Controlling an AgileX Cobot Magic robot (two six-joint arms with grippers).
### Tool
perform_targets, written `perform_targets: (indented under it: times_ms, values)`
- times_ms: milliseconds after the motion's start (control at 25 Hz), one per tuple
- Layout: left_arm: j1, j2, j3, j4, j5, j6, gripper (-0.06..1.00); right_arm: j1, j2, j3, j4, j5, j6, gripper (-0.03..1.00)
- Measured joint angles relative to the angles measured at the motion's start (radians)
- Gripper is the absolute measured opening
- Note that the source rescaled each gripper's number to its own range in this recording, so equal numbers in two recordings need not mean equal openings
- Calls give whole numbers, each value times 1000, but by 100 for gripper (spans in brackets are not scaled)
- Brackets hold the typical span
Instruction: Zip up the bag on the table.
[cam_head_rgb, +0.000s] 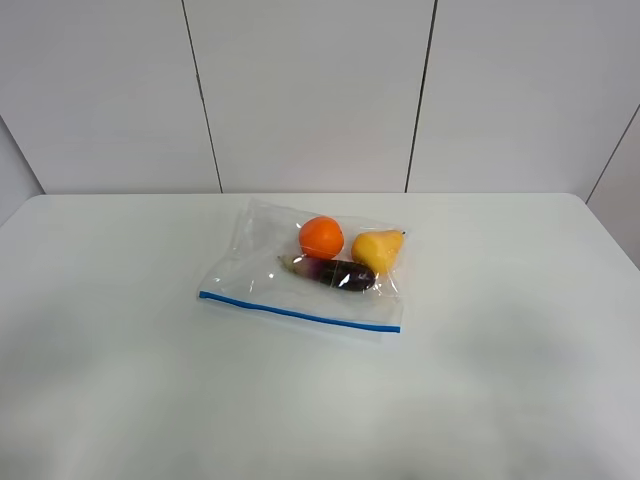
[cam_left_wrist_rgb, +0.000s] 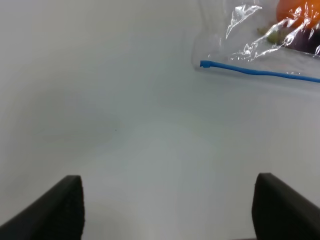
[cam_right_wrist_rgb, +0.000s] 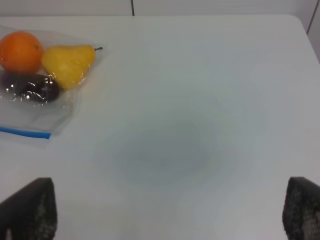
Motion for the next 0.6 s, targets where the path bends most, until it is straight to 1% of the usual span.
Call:
perform_targets:
  times_ms: [600]
  values:
    - [0, 0, 1, 0, 0, 0, 88, 0, 0, 0, 0, 0, 0, 100]
